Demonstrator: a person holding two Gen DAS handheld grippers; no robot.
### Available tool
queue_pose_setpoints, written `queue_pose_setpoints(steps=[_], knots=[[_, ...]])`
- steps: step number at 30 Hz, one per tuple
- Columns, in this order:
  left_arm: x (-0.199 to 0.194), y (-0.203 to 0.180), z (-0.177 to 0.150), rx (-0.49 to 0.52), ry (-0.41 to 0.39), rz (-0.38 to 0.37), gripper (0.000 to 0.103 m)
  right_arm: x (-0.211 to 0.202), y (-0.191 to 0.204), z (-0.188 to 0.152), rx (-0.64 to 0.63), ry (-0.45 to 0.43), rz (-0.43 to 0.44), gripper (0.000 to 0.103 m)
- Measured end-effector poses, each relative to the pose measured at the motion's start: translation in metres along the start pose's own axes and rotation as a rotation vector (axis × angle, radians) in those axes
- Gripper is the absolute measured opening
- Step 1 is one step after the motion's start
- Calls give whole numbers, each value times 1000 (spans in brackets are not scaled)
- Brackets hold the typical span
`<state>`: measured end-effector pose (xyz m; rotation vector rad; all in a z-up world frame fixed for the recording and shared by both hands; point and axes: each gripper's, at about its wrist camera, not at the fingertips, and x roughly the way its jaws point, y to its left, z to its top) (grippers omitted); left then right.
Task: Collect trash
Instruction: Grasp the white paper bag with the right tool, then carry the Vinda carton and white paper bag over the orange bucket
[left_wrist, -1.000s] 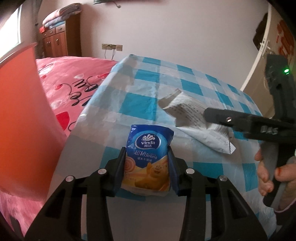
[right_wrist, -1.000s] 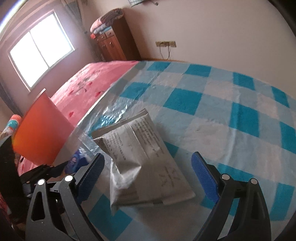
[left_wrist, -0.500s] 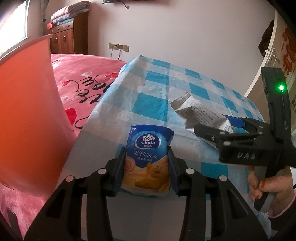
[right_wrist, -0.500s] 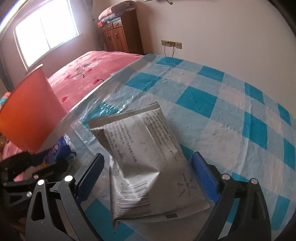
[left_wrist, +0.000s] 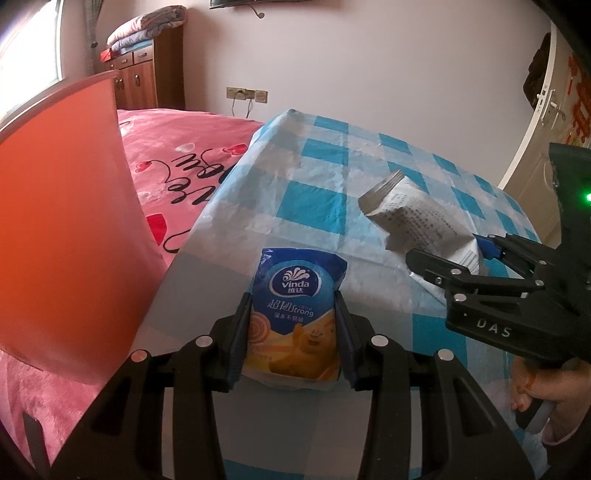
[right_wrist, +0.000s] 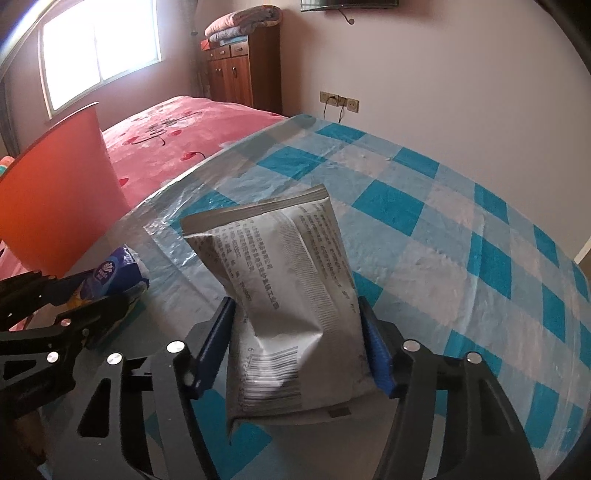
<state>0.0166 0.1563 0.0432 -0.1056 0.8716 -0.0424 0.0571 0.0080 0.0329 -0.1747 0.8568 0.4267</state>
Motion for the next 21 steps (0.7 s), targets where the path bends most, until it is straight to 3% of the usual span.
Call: queue_pose_setpoints(steps=[9, 21], knots=[[-7, -3, -6, 11, 2, 0, 43, -14, 5, -10, 20, -14, 1, 55], [-29, -4, -13, 33, -24, 11, 43, -44, 9, -23, 73, -61, 17, 54]])
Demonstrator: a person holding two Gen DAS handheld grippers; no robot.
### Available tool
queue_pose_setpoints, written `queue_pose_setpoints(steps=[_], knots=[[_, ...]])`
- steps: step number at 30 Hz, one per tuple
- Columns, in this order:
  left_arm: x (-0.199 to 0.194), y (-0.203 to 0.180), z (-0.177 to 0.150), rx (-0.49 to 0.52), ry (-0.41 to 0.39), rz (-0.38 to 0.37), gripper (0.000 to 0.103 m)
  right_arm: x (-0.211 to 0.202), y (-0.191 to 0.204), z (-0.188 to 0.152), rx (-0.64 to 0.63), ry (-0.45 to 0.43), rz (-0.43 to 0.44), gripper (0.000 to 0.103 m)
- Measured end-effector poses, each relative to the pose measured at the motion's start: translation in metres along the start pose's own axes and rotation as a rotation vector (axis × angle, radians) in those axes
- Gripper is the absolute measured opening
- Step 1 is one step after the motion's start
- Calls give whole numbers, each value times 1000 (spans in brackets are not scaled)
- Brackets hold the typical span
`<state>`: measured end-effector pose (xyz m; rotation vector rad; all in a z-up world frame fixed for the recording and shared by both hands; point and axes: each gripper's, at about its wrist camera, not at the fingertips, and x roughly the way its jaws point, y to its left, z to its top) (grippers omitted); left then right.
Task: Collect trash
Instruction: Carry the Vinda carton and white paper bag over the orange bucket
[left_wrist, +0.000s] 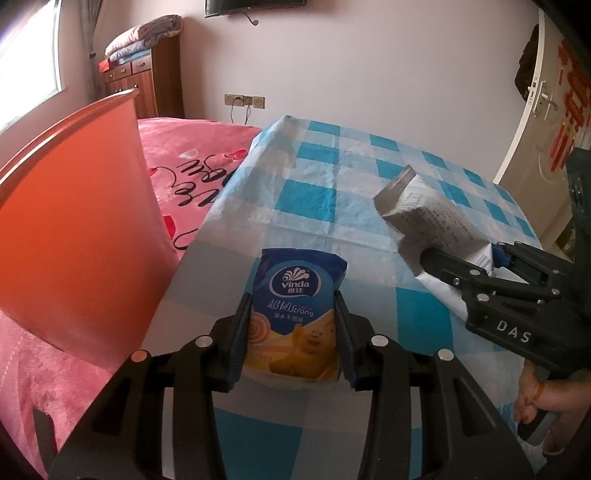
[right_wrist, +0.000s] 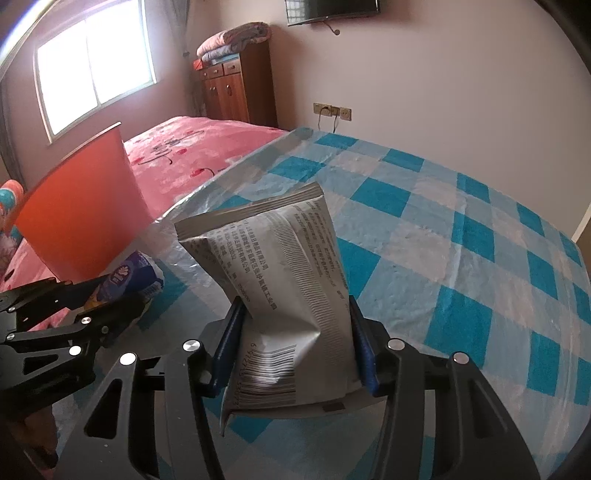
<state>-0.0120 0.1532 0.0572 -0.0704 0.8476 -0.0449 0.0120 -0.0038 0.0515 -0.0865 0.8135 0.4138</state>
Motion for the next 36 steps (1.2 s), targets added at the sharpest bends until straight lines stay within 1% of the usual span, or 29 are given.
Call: queue_pose_setpoints(steps=[10, 21, 29, 36], knots=[[-33, 5, -1, 1, -49, 5, 43, -33, 4, -1, 53, -29, 38, 54], [-76, 23, 3, -11, -118, 15, 43, -71, 17, 11, 71, -74, 80, 54], [-106, 41, 11, -19, -184, 28, 43, -90, 35, 23, 52, -104, 119, 54], [-133, 63, 21, -39, -255, 61, 43, -102, 59, 40, 14, -127, 167, 54]])
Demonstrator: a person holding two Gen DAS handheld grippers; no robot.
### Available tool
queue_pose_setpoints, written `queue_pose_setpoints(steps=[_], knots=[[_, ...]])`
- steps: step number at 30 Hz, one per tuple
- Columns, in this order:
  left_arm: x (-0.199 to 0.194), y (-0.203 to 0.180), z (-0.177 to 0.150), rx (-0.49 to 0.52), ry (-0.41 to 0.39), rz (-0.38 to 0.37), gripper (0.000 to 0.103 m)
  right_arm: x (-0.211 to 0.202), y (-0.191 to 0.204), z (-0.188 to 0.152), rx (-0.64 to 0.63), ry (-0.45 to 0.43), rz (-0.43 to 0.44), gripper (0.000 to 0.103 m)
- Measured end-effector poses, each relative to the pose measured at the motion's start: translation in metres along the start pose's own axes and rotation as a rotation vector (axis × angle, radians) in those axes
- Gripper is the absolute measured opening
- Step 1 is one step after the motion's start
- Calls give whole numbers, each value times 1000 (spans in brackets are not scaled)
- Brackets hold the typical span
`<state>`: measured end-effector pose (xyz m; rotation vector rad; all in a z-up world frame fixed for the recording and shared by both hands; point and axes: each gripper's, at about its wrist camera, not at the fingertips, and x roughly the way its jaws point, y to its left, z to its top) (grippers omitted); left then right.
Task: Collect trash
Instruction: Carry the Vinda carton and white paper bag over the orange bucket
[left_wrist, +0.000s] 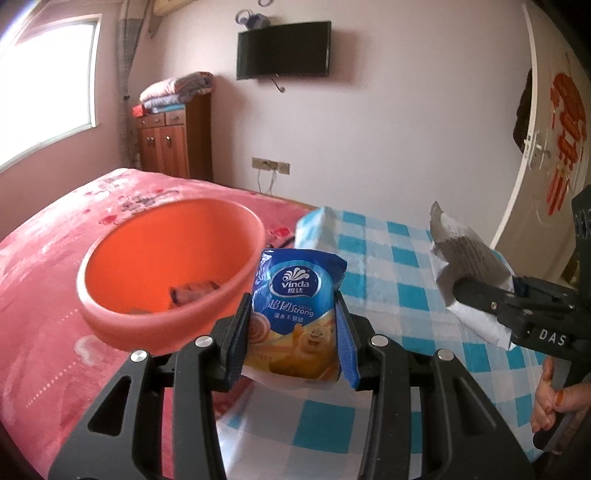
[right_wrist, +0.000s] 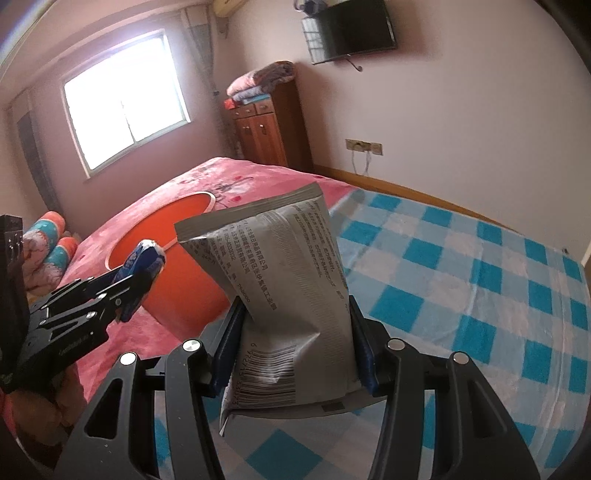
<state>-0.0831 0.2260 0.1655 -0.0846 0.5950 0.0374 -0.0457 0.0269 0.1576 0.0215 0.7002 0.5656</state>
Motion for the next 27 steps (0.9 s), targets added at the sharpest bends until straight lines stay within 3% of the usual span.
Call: queue_pose_setpoints(steps=[15, 27], knots=[[-15, 71, 32, -87, -93, 116, 43, 16, 76, 51, -123, -21, 126, 54], [12, 112, 44, -152, -77, 160, 43, 58, 119, 81, -142, -5, 215, 54]])
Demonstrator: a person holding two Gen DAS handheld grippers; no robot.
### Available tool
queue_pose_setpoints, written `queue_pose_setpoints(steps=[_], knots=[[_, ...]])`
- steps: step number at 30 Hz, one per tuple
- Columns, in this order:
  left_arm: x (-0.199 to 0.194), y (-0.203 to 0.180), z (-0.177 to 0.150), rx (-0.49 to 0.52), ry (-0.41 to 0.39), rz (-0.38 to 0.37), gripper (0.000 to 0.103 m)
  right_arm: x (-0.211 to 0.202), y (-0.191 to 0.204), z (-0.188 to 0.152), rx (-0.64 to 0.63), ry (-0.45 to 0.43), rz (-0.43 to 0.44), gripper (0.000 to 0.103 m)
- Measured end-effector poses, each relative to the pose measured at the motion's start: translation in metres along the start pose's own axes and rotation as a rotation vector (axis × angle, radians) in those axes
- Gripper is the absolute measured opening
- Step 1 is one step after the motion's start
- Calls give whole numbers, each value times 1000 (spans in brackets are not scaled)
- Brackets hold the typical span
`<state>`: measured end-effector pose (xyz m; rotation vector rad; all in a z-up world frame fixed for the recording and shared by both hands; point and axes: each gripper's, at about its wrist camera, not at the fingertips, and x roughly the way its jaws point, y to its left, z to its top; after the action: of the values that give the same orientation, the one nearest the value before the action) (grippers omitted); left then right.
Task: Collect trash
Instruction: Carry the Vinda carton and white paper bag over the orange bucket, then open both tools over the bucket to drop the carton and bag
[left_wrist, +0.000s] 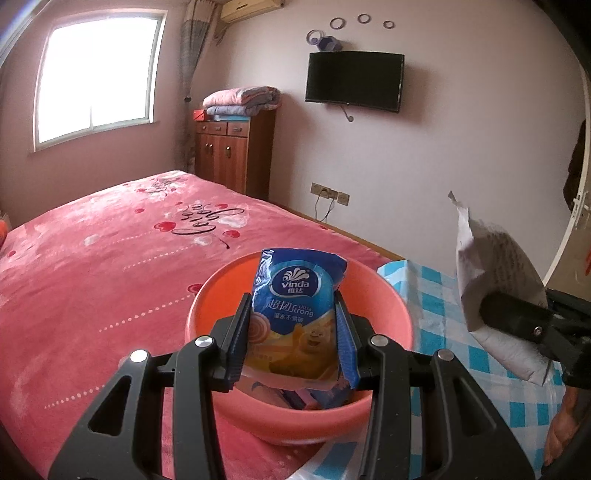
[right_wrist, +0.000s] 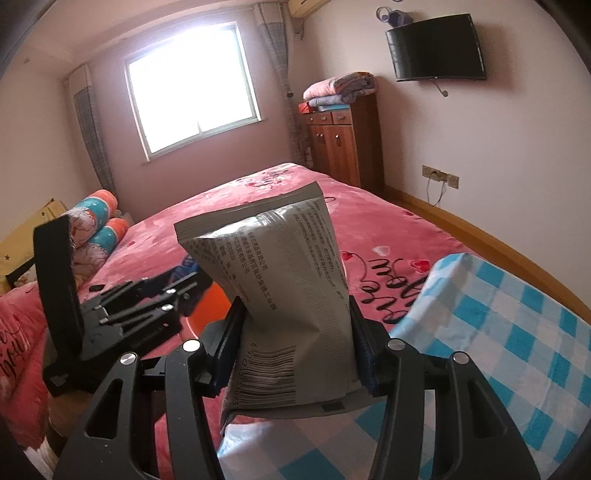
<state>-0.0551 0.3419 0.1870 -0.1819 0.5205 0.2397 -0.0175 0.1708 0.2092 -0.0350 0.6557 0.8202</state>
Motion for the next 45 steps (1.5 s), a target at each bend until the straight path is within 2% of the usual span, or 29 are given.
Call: queue_pose_setpoints(steps=[9, 11, 12, 14, 16, 17, 24, 34, 45], knots=[[32, 15, -3, -18, 54, 33, 44, 41, 11, 13, 2, 25, 24, 55], [38, 17, -4, -26, 64, 40, 46, 52, 11, 14, 7, 32, 36, 57], [41, 18, -5, -33, 72, 47, 52, 55, 8, 13, 16, 26, 27, 58], [45, 19, -7, -36, 80, 56, 61, 60, 0, 10, 51, 32, 42, 70], [46, 22, -9, -35, 81, 79, 76, 56, -9, 6, 90, 14, 45, 79], [45, 22, -10, -34, 78, 83, 79, 51, -14, 4, 105, -2, 35, 84], [38, 19, -14, -1, 62, 118, 91, 18, -42, -12, 158, -61, -50, 85], [17, -6, -20, 35, 39, 102, 95, -21, -63, -36, 215, -83, -124, 85], [-3, -47, -25, 103, 36, 47, 95, -63, -74, -59, 240, -110, -188, 85]])
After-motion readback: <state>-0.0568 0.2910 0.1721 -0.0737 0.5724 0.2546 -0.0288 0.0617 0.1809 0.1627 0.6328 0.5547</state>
